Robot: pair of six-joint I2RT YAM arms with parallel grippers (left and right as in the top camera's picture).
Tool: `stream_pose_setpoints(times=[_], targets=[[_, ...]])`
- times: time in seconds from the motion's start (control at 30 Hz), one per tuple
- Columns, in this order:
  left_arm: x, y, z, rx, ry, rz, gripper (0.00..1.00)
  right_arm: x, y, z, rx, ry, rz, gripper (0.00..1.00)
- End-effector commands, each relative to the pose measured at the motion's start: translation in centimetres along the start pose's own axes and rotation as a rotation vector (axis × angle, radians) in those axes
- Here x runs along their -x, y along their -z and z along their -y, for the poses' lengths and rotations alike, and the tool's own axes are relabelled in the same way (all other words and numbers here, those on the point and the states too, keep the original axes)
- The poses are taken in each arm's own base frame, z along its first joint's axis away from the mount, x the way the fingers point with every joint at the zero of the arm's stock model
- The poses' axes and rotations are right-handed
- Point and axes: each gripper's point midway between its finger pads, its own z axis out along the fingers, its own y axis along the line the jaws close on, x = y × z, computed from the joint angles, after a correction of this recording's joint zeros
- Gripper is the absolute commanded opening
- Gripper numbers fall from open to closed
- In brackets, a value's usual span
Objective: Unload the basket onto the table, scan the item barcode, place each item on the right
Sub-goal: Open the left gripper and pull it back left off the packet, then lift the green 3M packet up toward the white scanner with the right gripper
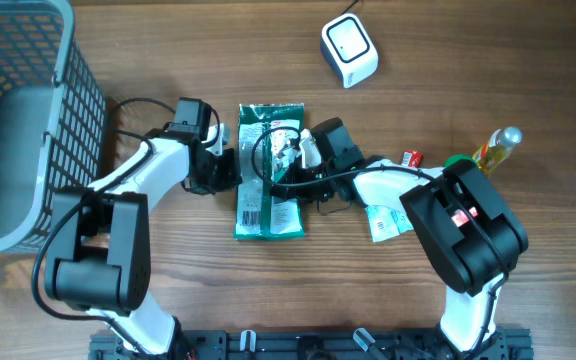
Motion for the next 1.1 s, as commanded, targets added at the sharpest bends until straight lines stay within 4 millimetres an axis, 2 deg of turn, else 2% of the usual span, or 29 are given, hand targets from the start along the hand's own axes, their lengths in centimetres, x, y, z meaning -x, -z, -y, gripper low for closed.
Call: stream_pose_setpoints(times=[0.0,0.07,0.17,0.3,0.37,0.4,0.43,0.5,0.53,0.57,1.07], targets=[[4.1,4.7,-0.1,0.012,-0.003,0.17,0.04,-0.6,-0.5,1.7,-0.038,0.004,-0.008,0.05],[5.2,6.5,-0.2,0.006,0.002,0.232,0.04,-0.5,-0.5,1.6,-0.036,0.005,-0.007,0.04],[6.4,8.5,-2.2,0.082,0.029,0.314,0.04,-0.5,-0.5,1.6,-0.036,0.006,-0.006,0.04],[7.1,9.2,-5.9,0.244,0.078,0.359,0.05,-0.4,-0.5,1.5,-0.033,0.01,-0.002,0.04],[7.2,9.2,-6.6,0.281,0.086,0.361,0.06,-0.3,-0.5,1.5,-0.032,0.011,0.0,0.04],[7.2,9.2,-7.0,0.3,0.089,0.364,0.11,-0.3,-0.5,1.5,-0.032,0.012,0.0,0.04],[7.2,9.1,-7.1,0.307,0.091,0.363,0.31,-0.4,-0.5,1.5,-0.033,0.01,-0.001,0.05],[7.2,9.1,-7.1,0.307,0.091,0.36,0.52,-0.4,-0.5,1.6,-0.035,0.008,-0.004,0.04],[7.1,9.1,-7.1,0.308,0.092,0.356,0.72,-0.5,-0.5,1.6,-0.036,0.006,-0.005,0.04],[6.8,9.0,-7.2,0.31,0.092,0.346,1.0,-0.5,-0.5,1.6,-0.037,0.005,-0.007,0.04],[6.8,9.0,-7.2,0.31,0.092,0.347,1.0,-0.7,-0.5,1.9,-0.046,-0.005,-0.013,0.04]])
